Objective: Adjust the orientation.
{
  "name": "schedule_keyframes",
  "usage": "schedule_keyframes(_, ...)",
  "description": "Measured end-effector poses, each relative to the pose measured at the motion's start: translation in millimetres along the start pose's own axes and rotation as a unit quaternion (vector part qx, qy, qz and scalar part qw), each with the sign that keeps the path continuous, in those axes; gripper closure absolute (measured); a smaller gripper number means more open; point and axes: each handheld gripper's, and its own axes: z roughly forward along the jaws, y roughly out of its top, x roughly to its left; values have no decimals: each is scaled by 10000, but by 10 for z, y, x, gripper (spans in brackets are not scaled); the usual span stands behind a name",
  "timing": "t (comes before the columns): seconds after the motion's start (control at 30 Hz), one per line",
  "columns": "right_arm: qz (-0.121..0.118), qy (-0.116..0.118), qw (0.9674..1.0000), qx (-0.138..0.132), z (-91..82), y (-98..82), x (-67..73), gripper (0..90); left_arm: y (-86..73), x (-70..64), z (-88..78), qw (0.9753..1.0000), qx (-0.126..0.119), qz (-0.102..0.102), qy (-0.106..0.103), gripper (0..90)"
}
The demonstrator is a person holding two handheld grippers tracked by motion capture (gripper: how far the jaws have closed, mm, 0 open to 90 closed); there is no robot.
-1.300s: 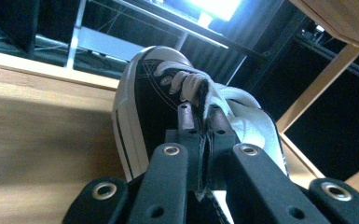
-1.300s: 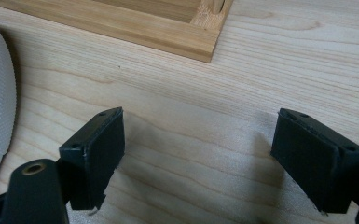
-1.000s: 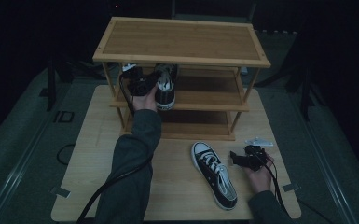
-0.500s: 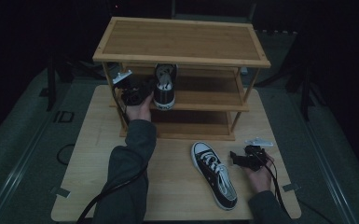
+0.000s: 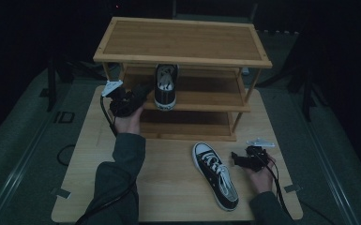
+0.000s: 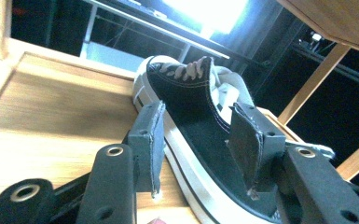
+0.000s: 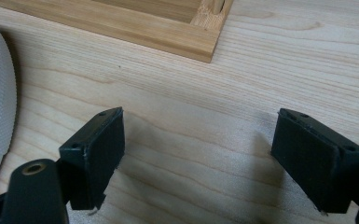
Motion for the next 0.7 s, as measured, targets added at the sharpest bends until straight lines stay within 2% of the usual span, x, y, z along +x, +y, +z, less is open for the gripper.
schedule_keyframes(0.33, 1, -11, 10000, -2, -1, -1, 3, 168, -58, -5, -168, 9987, 127, 473, 111, 535)
schedule_keyframes(0.4, -3, -9, 10000, -3, -2, -2, 3, 168, -89, 4, -196, 9982, 174, 565, 115, 535)
schedule_keyframes(0.5, -3, -10, 10000, -4, -2, -2, 3, 169, -147, 14, -229, 9981, 262, 549, 25, 533)
schedule_keyframes(0.7, -20, 9, 10000, -16, -6, -4, 7, 186, -307, 26, -245, 9956, 470, 810, 28, 529)
